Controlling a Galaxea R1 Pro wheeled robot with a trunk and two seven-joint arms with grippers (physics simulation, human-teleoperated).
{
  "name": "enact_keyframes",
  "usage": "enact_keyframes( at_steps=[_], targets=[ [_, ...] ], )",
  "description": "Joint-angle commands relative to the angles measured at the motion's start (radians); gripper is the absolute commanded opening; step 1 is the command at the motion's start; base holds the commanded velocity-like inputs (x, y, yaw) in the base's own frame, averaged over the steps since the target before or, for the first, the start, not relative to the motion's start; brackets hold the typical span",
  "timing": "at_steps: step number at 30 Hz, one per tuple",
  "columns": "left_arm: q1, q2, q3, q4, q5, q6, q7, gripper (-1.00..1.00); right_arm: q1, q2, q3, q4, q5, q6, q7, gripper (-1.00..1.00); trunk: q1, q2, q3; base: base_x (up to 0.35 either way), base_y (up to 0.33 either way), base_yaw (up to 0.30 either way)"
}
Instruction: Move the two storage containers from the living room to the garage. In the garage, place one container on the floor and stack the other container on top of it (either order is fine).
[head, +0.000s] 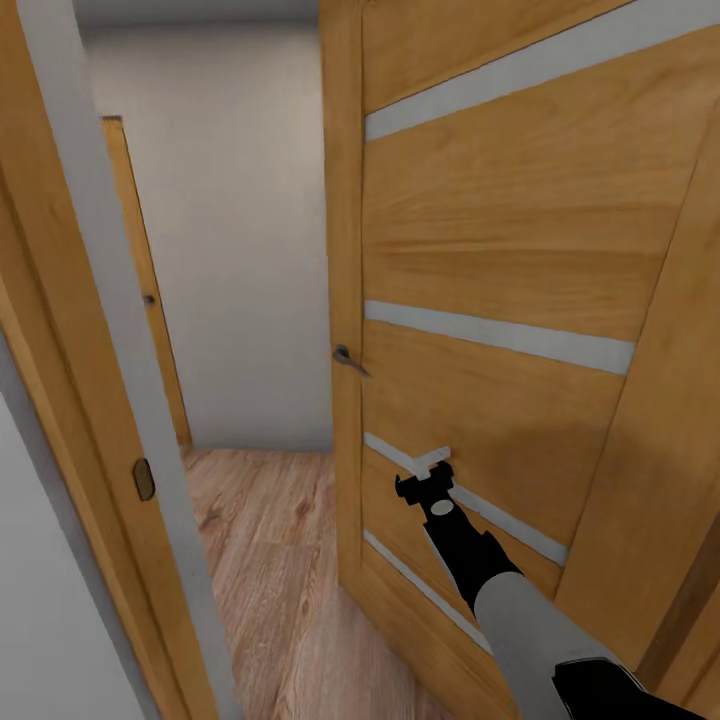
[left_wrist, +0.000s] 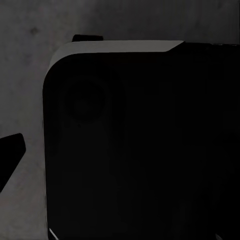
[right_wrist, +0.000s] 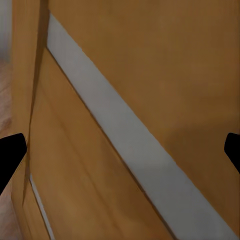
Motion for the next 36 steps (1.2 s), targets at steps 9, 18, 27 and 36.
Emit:
enact_keyframes(
  at_steps=[9, 18, 27, 36],
  targets=[
    [0.0, 0.0, 0.001, 0.0, 0.005, -0.002, 0.001, 1.0, 0.0, 0.0, 0.003, -0.002, 0.013, 0.008, -0.007, 1.0, 0.0, 0.0, -0.001, 0.022, -0.032, 0.0],
    [0.0, 0.0, 0.001, 0.0, 0.005, -0.002, 0.001, 1.0, 0.003, 0.0, 0.004, 0.002, 0.015, -0.029, -0.01, 1.0, 0.0, 0.0, -0.001, 0.0, -0.145, 0.0],
    [0.0, 0.0, 0.001, 0.0, 0.005, -0.002, 0.001, 1.0, 0.004, 0.0, 0.007, 0.027, 0.014, -0.011, -0.017, 1.0, 0.0, 0.0, -0.001, 0.0, 0.0, 0.0],
    [0.0, 0.0, 0.001, 0.0, 0.005, -0.002, 0.001, 1.0, 0.005, 0.0, 0.008, 0.037, 0.019, -0.002, -0.044, 1.0, 0.0, 0.0, -0.001, 0.0, 0.0, 0.0]
  ],
)
